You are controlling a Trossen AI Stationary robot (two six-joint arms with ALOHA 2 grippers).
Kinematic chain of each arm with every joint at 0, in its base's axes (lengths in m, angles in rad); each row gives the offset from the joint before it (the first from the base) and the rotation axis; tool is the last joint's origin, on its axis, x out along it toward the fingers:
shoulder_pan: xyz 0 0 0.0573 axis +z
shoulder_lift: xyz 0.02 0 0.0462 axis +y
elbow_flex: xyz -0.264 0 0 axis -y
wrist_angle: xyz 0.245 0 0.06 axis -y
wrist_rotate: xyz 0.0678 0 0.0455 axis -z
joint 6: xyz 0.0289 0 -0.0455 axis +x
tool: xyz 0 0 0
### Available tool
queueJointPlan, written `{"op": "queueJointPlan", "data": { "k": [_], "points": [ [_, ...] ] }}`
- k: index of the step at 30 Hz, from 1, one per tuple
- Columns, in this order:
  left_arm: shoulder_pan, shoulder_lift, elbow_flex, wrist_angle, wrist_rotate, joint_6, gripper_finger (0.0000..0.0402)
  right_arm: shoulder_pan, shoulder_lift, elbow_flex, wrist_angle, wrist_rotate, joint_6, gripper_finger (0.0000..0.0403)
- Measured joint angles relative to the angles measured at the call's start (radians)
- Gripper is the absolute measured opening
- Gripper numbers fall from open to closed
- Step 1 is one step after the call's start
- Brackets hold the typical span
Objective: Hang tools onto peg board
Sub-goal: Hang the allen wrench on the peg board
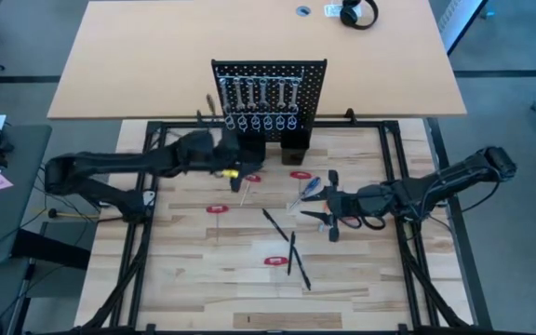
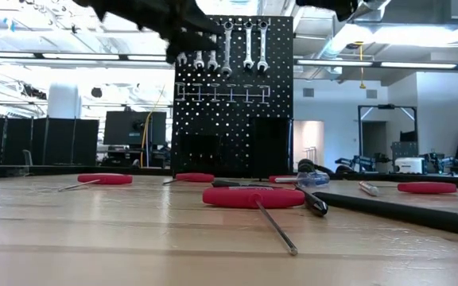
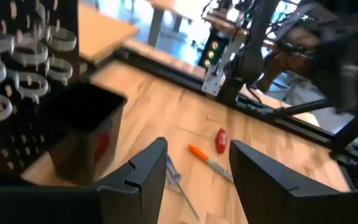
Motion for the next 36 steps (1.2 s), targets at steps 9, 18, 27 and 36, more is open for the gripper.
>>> {"op": "queueJointPlan", "data": {
  "k": [9,18,27,36],
  "points": [
    [-0.261,-0.174,-0.310,0.098,-0.434,-0.007,0.0164,-0.012,0.023,-0.185,0.156,-0.100,0.020,0.0152],
    [-0.475,-0.059,-0.511,0.231,-0.916,-0.010,0.0164,-0.073,0.277,-0.196,0.264,-0.190,-0.020,0.0152],
    [-0.528,0.195,-0.399,0.242,-0.953,0.126,0.0164,-0.090,0.164,-0.014,-0.253,-0.187,0.058,0.0152],
    [-0.527,0.388,-0.248,0.240,-0.927,0.048,0.0164,-0.003,0.067,-0.117,-0.302,-0.162,0.235,0.0152]
  ]
}}
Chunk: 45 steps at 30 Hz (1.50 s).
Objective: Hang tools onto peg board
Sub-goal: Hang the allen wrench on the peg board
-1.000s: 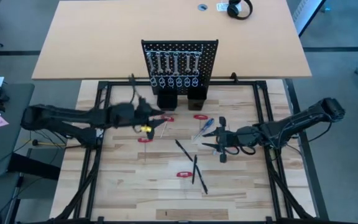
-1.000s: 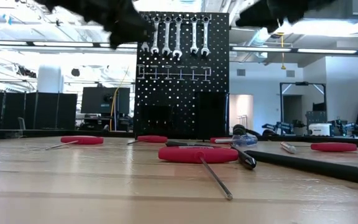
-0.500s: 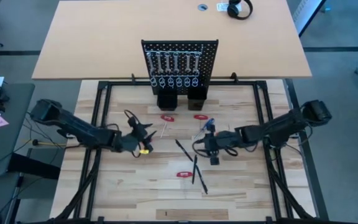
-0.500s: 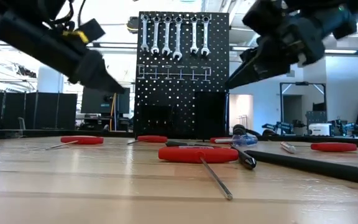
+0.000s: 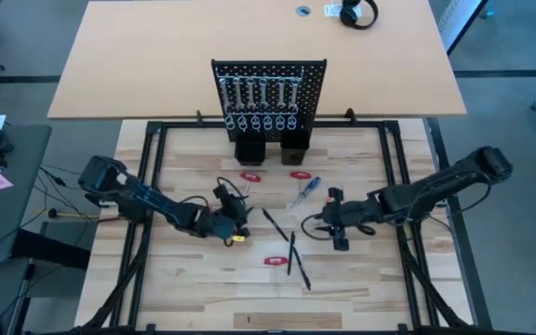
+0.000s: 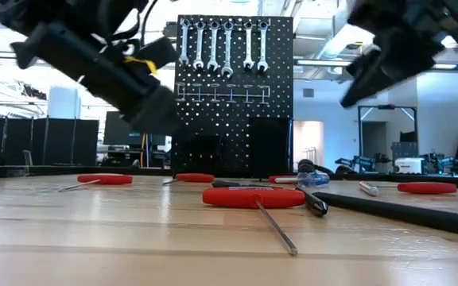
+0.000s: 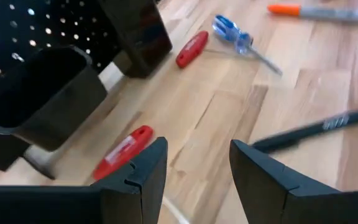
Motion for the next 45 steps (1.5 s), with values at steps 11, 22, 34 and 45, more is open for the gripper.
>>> {"op": "queueJointPlan", "data": {
  "k": [11,22,34,45],
  "points": [
    [0.012,0.106,0.302,-0.550,0.178,-0.024,0.0164,-0.003,0.149,-0.169,0.540,0.148,-0.033,0.0152],
    [-0.152,-0.234,0.150,-1.078,0.160,-0.566,0.0164,-0.024,0.378,-0.142,0.732,0.123,-0.078,0.0152],
    [-0.134,-0.603,-0.317,-0.642,0.271,-0.362,0.0203,-0.026,0.383,-0.084,0.733,0.099,-0.113,0.0152],
    [0.084,-0.565,-0.323,-0.585,0.465,-0.047,0.0251,-0.029,0.384,-0.079,0.732,0.097,-0.120,0.0152]
  ]
}}
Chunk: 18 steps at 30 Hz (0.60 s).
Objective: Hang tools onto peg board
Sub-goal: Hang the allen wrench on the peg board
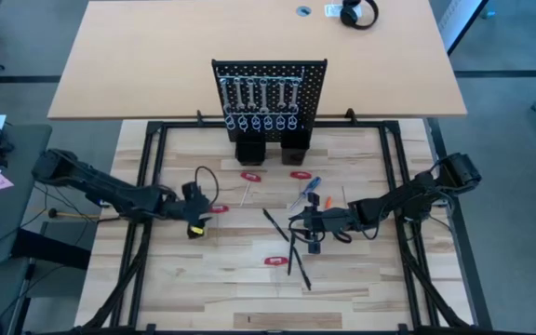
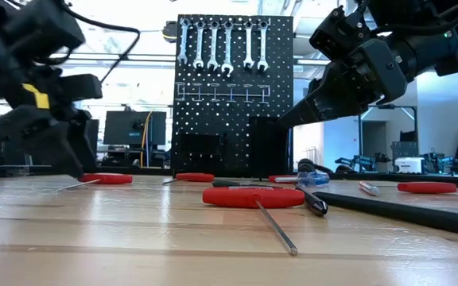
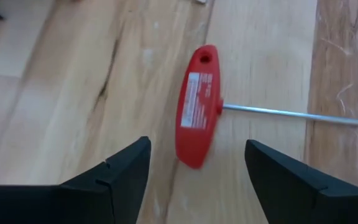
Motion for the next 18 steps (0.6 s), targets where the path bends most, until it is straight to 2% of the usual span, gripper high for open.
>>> {"op": "queueJointPlan", "data": {
  "k": [8,18],
  "points": [
    [0.116,0.117,0.005,0.090,0.159,0.107,0.0199,0.000,0.000,0.000,-0.005,-0.005,0.000,0.0152],
    [0.126,0.167,0.003,0.181,0.158,0.152,0.0060,-0.001,0.000,0.000,-0.005,-0.007,0.000,0.0152]
  ]
}}
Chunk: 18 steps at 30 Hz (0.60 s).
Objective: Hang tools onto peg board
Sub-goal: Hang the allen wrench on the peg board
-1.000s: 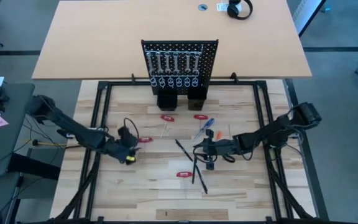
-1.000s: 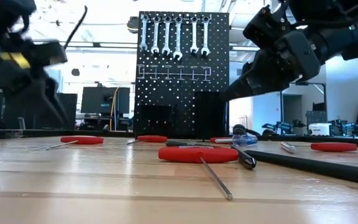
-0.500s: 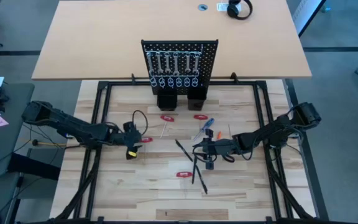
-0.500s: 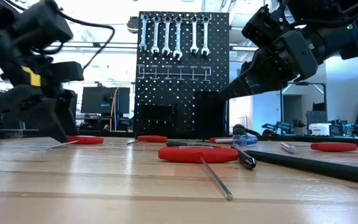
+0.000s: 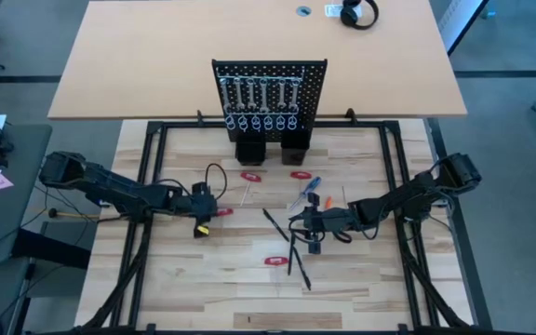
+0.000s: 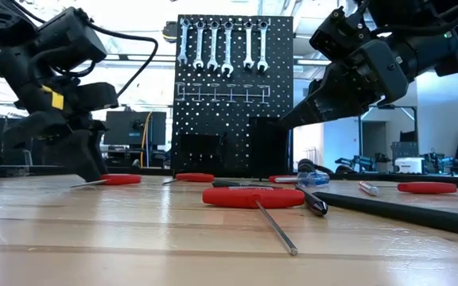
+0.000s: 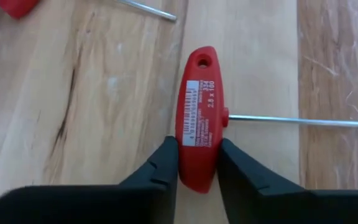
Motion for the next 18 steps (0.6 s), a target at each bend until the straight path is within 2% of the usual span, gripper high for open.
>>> {"op": "queueJointPlan", "data": {
  "k": [4,7,12,15,18],
  "points": [
    [-0.004,0.002,0.008,-0.013,-0.028,-0.042,0.0053,0.000,0.000,0.000,0.000,0.000,0.000,0.0152],
    [-0.035,0.005,0.048,-0.069,-0.122,-0.062,0.0053,0.000,0.000,0.000,0.000,0.000,-0.001,0.0152],
    [-0.114,0.004,0.197,-0.259,-0.398,-0.062,0.0053,0.000,0.000,0.000,0.000,0.000,-0.001,0.0152],
    [-0.163,0.005,0.298,-0.394,-0.599,-0.048,0.0052,0.000,0.000,0.000,-0.003,0.000,0.000,0.0152],
    [-0.209,0.003,0.392,-0.438,-0.830,0.012,0.0051,0.001,0.000,0.000,-0.010,0.000,0.010,0.0152]
  ]
}}
